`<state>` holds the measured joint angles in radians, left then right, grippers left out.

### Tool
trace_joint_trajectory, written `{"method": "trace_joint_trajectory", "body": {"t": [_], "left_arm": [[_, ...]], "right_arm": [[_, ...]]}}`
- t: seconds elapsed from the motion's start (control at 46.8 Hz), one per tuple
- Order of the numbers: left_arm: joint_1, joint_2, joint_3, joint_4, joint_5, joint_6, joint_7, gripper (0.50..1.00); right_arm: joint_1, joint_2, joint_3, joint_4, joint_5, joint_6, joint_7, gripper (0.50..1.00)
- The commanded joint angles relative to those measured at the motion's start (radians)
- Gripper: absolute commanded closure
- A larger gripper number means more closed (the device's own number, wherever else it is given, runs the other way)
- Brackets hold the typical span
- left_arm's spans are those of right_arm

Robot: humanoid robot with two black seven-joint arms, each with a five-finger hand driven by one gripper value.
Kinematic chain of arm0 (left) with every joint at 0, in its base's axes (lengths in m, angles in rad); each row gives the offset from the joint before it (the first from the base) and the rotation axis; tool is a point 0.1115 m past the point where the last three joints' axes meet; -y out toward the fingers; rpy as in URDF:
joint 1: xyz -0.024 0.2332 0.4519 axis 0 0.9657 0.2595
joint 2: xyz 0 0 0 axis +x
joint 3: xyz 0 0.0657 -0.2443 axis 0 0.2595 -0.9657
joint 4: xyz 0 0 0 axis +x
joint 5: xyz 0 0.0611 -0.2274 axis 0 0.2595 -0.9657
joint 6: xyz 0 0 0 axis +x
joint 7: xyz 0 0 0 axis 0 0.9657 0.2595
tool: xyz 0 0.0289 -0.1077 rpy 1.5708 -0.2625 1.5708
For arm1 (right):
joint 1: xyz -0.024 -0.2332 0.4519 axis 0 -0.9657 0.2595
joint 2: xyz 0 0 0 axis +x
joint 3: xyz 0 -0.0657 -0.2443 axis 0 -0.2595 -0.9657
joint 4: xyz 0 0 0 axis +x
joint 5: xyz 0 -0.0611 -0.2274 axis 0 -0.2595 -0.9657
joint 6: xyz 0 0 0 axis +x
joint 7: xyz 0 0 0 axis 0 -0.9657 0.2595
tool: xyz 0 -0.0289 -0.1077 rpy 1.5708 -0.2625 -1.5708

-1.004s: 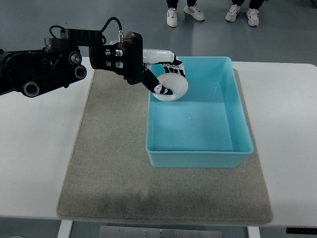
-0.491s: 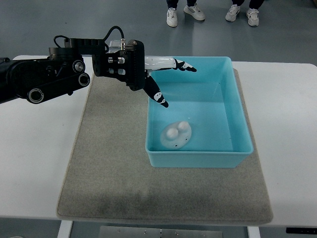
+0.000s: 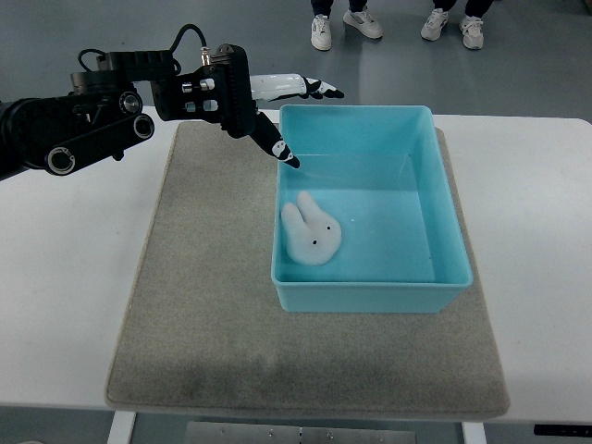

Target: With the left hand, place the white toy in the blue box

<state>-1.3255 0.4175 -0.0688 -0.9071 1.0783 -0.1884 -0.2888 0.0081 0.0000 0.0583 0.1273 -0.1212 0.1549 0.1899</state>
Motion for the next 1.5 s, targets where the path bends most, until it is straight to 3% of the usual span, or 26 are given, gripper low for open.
{"method": "trace_joint_trajectory", "body": {"t": [0.0, 0.47, 0.79, 1.175, 1.474], "left_arm": [[0.0, 0.0, -0.002, 0.065, -0.001, 0.0, -0.003, 0.527], [0.022, -0.022, 0.0, 0.335, -0.256, 0.012, -0.003, 0.508], [0.046, -0.085, -0.002, 0.438, -0.707, 0.2, 0.005, 0.51], [0.071, -0.104, -0.078, 0.464, -1.317, 0.383, 0.019, 0.516], [0.12, -0.166, -0.229, 0.517, -1.446, 0.369, 0.04, 0.51]], "right_arm": [[0.001, 0.0, 0.0, 0.0, 0.0, 0.0, -0.001, 0.564], [0.0, 0.0, 0.0, 0.0, 0.0, 0.0, -0.001, 0.564], [0.001, 0.0, 0.0, 0.0, 0.0, 0.0, -0.001, 0.564], [0.001, 0.0, 0.0, 0.0, 0.0, 0.0, -0.001, 0.564], [0.001, 0.0, 0.0, 0.0, 0.0, 0.0, -0.001, 0.564]]}}
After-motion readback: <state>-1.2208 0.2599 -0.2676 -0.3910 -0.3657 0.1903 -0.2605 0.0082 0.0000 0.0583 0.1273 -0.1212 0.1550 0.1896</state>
